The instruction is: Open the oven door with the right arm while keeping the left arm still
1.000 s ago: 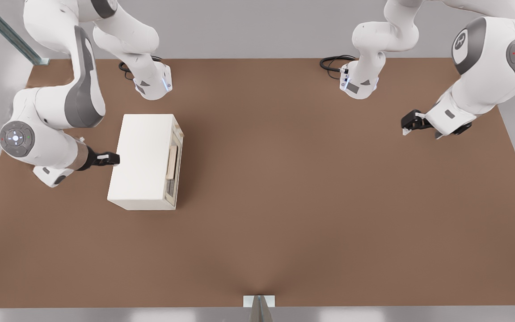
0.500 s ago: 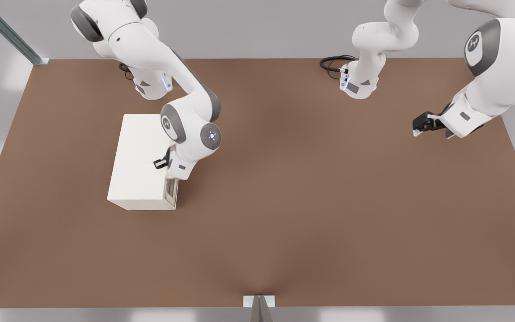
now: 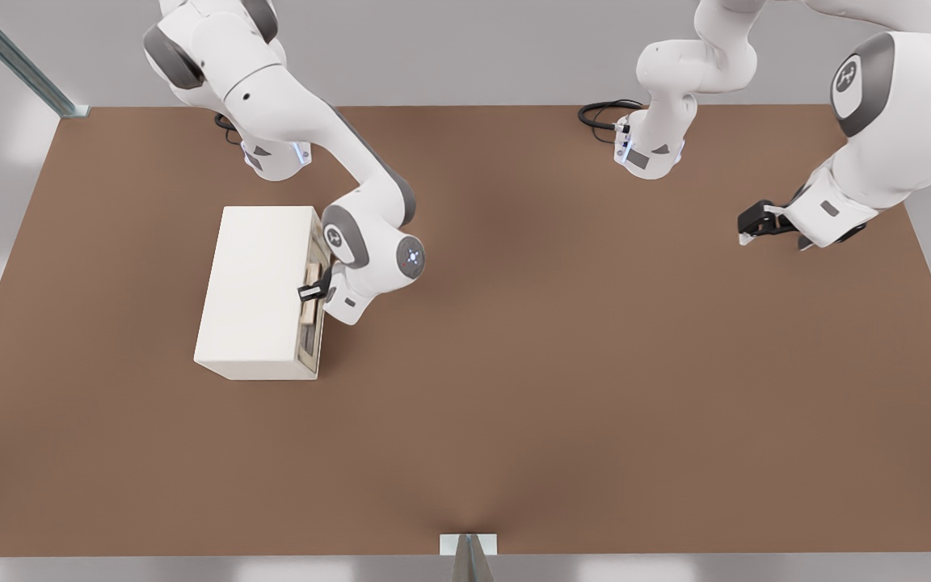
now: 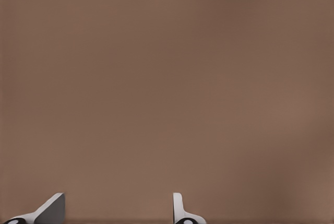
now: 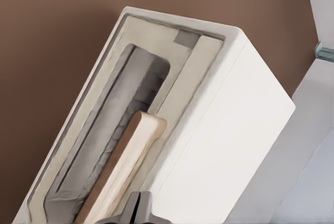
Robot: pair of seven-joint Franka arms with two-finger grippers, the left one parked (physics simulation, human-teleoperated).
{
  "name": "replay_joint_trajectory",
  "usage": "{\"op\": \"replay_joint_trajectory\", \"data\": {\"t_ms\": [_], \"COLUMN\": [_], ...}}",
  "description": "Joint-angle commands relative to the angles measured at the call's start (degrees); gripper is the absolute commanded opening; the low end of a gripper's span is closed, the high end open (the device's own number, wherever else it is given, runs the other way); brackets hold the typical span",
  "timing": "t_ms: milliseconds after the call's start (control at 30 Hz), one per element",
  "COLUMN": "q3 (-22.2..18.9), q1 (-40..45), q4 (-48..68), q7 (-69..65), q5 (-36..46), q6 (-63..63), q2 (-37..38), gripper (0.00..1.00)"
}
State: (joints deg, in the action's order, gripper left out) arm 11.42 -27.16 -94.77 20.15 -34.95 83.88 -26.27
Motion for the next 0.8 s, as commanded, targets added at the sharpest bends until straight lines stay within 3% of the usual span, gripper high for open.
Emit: {"op": "replay_joint_trajectory", "data": {"t_ms": [0,767], "q3": [0.00,0.09], "q1": [0.00,0.70], "q4": [-0.07,-0.51], "q7": [10.34,10.26], "q5": [-0.03,0.14], "q6": [-0.03,-0.20], "q2": [-0.27,-1.95], "gripper": [0.21,0.21]}}
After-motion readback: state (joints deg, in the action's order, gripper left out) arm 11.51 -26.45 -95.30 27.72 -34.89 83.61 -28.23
